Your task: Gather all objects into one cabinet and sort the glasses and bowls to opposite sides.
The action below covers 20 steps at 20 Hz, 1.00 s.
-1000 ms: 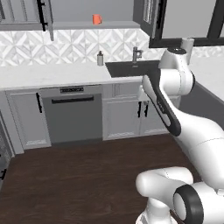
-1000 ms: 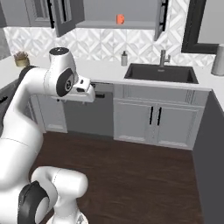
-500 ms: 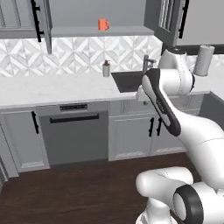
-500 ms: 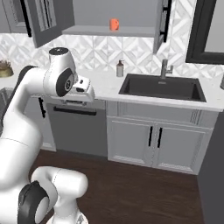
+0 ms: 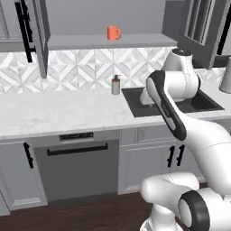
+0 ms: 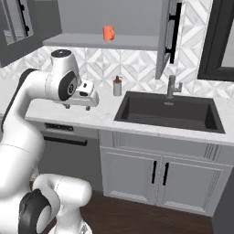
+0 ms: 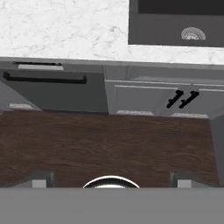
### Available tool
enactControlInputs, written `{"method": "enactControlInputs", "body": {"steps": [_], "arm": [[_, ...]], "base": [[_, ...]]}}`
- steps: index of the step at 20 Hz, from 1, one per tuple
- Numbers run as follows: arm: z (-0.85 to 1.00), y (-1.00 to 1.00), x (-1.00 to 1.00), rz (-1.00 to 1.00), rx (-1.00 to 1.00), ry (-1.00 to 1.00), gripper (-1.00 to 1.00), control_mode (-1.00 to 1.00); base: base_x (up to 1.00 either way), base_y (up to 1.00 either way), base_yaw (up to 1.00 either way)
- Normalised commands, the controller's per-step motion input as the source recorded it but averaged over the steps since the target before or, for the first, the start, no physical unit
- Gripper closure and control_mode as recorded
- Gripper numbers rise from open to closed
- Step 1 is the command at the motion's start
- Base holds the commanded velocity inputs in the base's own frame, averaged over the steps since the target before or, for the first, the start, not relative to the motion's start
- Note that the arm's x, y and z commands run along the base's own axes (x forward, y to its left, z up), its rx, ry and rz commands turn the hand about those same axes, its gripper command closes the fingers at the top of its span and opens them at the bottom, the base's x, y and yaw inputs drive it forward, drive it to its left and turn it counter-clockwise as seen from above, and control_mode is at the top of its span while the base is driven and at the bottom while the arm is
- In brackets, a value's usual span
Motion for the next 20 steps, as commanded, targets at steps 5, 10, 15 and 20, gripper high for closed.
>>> {"method": "enactControlInputs", "body": {"steps": [5,10,15,20], "arm": [[0.0,0.0,0.0,0.0,0.0,0.0,-1.0,1.0],[0.0,0.0,0.0,0.0,0.0,0.0,-1.0,1.0],[0.0,0.0,0.0,0.0,0.0,0.0,-1.0,1.0],[0.0,0.0,0.0,0.0,0.0,0.0,-1.0,1.0]], "base": [[1.0,-0.29,0.0],[1.0,-0.15,0.0],[1.0,-0.08,0.0],[1.0,-0.01,0.0]]}}
